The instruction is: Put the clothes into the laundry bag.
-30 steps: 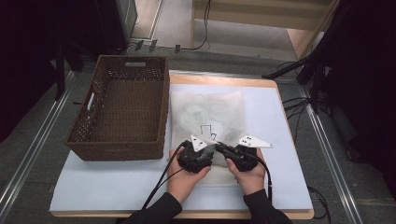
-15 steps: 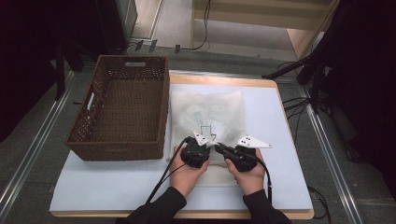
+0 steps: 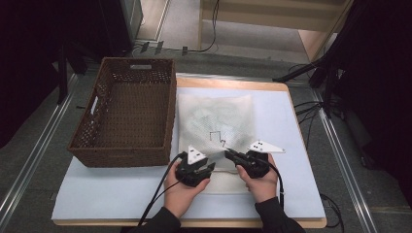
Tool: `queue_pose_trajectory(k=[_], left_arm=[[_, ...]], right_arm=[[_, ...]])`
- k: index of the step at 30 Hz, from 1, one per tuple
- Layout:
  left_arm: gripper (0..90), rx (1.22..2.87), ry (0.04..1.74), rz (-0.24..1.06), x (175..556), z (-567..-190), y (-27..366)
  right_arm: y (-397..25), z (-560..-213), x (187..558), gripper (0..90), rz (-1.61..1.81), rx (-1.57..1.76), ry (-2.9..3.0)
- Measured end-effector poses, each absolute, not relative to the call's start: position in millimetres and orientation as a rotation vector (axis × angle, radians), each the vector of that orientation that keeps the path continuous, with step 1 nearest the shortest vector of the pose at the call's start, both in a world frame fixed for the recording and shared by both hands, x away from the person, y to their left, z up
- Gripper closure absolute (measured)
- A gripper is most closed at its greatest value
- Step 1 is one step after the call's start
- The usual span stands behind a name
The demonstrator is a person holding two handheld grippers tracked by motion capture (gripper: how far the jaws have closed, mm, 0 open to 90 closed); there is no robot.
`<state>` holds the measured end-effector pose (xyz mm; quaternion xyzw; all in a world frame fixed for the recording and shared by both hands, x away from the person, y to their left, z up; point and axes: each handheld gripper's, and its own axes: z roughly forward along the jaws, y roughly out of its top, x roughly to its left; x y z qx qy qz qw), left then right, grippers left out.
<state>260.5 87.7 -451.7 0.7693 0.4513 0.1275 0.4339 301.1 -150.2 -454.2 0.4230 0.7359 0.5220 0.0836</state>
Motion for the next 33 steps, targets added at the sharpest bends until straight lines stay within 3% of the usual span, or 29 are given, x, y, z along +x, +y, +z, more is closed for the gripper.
queue_pose_trajectory(k=[5,9,12,19,28,31,33], left_arm=[[61.1,1.865,1.122,0.372,242,-439,124],[57.8,1.838,1.174,0.372,236,-444,147],[54.4,1.836,1.199,0.359,238,-448,159],[51.1,1.868,1.241,0.322,244,-461,171],[49.5,1.9,1.226,0.302,246,-464,173],[49.1,1.903,1.226,0.296,246,-465,173],[48.9,1.906,1.227,0.295,245,-464,173]], right_arm=[[-151,-453,300,80.3,1.574,1.234,2.207],[-146,-453,296,56.8,1.571,1.183,2.19],[-148,-448,294,47.8,1.609,1.177,2.132],[-150,-441,285,49.8,1.612,1.177,2.104],[-133,-454,281,70.1,1.528,1.211,2.17],[-129,-458,280,70.6,1.523,1.221,2.177],[-124,-458,278,66.1,1.514,1.215,2.176]])
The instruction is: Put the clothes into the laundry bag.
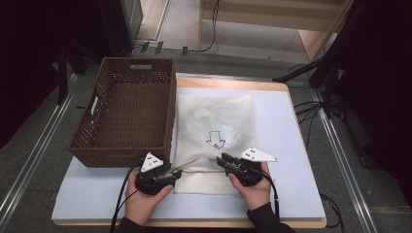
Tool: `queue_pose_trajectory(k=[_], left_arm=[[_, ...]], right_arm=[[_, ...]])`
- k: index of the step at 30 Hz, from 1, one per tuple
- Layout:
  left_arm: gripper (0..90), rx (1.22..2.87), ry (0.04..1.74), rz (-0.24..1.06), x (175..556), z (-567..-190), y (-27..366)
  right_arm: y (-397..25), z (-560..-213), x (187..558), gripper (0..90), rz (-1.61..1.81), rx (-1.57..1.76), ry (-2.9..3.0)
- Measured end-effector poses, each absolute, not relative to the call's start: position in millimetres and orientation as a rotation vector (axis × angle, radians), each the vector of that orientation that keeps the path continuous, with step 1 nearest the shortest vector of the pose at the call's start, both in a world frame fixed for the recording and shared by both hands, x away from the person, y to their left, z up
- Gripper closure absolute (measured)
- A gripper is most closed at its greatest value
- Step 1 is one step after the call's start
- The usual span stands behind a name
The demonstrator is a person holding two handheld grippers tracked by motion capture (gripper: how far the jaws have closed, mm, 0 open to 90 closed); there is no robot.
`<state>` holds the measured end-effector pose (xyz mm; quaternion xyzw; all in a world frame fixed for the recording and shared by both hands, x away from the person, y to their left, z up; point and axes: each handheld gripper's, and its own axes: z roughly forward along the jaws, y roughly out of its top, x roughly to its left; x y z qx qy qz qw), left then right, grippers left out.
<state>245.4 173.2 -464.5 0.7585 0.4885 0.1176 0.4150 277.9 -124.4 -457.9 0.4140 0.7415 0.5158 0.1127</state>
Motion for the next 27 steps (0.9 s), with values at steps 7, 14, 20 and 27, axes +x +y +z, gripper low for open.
queue_pose_trajectory(k=[7,14,20,27], left_arm=[[51.8,1.895,1.234,0.278,246,-467,173],[52.8,1.905,1.228,0.268,247,-467,170],[49.0,1.931,1.223,0.269,246,-468,164],[42.0,1.937,1.235,0.275,243,-470,160]], right_arm=[[-112,-454,271,65.9,1.538,1.167,2.173],[-107,-452,267,77.8,1.565,1.143,2.202],[-103,-456,267,86.2,1.548,1.139,2.246],[-98,-456,269,86.5,1.552,1.134,2.258]])
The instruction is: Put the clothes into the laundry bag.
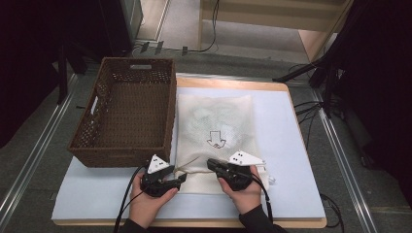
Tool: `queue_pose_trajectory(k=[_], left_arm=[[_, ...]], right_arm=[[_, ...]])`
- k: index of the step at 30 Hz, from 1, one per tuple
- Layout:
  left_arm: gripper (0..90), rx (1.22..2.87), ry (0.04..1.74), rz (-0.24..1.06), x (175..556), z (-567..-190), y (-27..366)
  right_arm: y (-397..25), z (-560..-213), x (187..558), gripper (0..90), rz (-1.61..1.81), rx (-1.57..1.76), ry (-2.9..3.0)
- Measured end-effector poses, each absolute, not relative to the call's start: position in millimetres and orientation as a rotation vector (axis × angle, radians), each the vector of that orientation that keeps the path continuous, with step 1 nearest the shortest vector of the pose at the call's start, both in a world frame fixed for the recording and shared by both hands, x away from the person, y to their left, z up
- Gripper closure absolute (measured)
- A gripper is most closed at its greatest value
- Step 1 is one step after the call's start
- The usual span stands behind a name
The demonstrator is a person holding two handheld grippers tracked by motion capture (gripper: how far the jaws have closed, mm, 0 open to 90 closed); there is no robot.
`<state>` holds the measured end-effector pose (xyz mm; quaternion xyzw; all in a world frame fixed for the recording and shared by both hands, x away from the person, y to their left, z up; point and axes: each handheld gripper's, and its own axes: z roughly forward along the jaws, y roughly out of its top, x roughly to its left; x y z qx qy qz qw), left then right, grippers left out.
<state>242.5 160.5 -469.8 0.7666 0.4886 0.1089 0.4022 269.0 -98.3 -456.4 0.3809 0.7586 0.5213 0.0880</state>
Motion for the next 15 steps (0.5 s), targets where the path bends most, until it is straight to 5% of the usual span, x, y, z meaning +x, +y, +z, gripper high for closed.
queue_pose_trajectory(k=[15], left_arm=[[39.1,1.957,1.246,0.264,242.9,-470.1,156.8]], right_arm=[[-92.2,-459.8,264.9,86.8,1.53,1.128,2.284]])
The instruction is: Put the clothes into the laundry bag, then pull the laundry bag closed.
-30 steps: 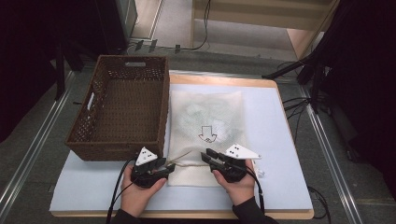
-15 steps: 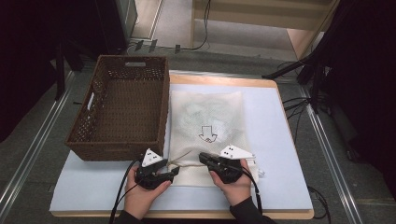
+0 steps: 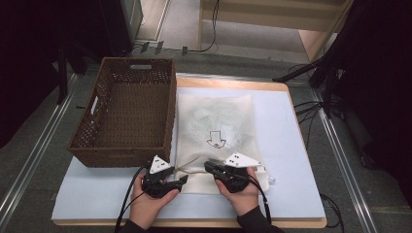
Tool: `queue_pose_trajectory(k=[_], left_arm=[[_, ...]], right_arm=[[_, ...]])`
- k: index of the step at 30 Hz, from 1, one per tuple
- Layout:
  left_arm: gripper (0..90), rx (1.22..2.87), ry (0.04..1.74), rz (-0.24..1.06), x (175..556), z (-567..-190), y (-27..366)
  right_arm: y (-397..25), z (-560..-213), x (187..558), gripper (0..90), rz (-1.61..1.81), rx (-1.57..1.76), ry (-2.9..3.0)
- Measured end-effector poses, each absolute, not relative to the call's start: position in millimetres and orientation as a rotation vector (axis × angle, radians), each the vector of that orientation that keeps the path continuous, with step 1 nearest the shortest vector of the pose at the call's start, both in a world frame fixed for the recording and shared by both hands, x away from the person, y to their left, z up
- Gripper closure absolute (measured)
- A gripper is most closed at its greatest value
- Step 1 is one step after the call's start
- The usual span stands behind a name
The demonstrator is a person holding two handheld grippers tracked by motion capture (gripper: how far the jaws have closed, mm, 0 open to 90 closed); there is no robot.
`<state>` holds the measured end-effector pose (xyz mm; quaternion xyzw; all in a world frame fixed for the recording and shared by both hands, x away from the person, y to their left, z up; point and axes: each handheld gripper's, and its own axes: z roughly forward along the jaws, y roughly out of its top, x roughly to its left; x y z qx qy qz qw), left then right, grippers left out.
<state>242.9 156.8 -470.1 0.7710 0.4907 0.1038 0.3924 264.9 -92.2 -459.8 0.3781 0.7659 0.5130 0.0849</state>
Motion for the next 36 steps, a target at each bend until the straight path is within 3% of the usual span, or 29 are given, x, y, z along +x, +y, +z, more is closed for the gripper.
queue_pose_trajectory(k=[8,18,24,28,32,36], left_arm=[[40.6,1.944,1.252,0.259,241,-471,158],[72.9,1.882,1.223,0.168,238,-466,162],[84.5,1.867,1.211,0.168,237,-464,163],[86.4,1.872,1.205,0.174,237,-465,162],[78.6,1.852,1.203,0.17,237,-465,165],[80.5,1.85,1.209,0.181,237,-464,167]], right_arm=[[-89,-460,267,86.4,1.538,1.133,2.285],[-79,-462,271,84.9,1.538,1.126,2.302],[-74,-460,272,84.6,1.548,1.123,2.307],[-73,-459,273,84.2,1.553,1.129,2.304],[-72,-461,275,83.7,1.555,1.138,2.309],[-68,-462,274,82.4,1.558,1.133,2.337]])
